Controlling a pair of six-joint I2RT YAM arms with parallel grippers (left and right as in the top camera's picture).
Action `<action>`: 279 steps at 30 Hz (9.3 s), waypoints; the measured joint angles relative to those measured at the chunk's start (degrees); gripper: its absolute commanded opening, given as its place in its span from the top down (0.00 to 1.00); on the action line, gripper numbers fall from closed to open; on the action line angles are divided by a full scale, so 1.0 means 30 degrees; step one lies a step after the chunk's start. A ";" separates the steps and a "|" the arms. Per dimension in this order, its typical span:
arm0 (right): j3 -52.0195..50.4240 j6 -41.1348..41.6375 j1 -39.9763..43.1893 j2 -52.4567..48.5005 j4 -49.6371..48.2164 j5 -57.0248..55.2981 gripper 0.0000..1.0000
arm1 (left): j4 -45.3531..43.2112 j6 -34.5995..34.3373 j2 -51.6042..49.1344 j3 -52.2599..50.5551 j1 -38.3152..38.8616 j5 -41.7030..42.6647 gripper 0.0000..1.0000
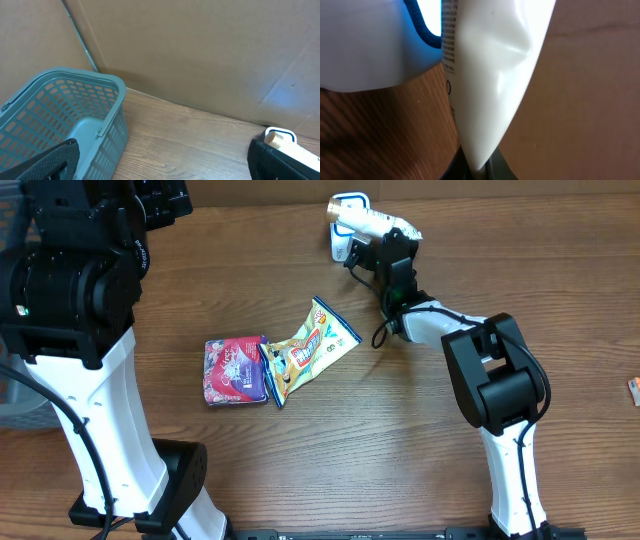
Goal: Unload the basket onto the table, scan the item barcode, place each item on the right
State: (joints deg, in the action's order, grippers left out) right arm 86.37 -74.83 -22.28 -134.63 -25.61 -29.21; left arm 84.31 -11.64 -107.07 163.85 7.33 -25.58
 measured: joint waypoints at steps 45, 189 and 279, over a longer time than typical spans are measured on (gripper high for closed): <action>-0.5544 3.2399 1.9686 0.8459 2.3496 0.7118 0.00 | 0.0036 0.0000 -0.0007 0.0000 0.0000 -0.0007 0.00; 0.7344 3.3157 0.1217 0.8014 3.4876 1.2335 0.01 | 0.0036 0.0000 -0.0029 0.0000 0.0000 0.0000 0.00; -0.0867 1.6225 -0.1778 0.3446 1.0688 3.8891 0.96 | 0.0044 0.0007 -0.0036 0.0000 0.0000 0.0000 0.00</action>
State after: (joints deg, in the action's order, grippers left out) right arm 83.77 -26.15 -27.62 -124.29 6.46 87.46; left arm 84.44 -11.62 -107.18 163.85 7.33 -25.58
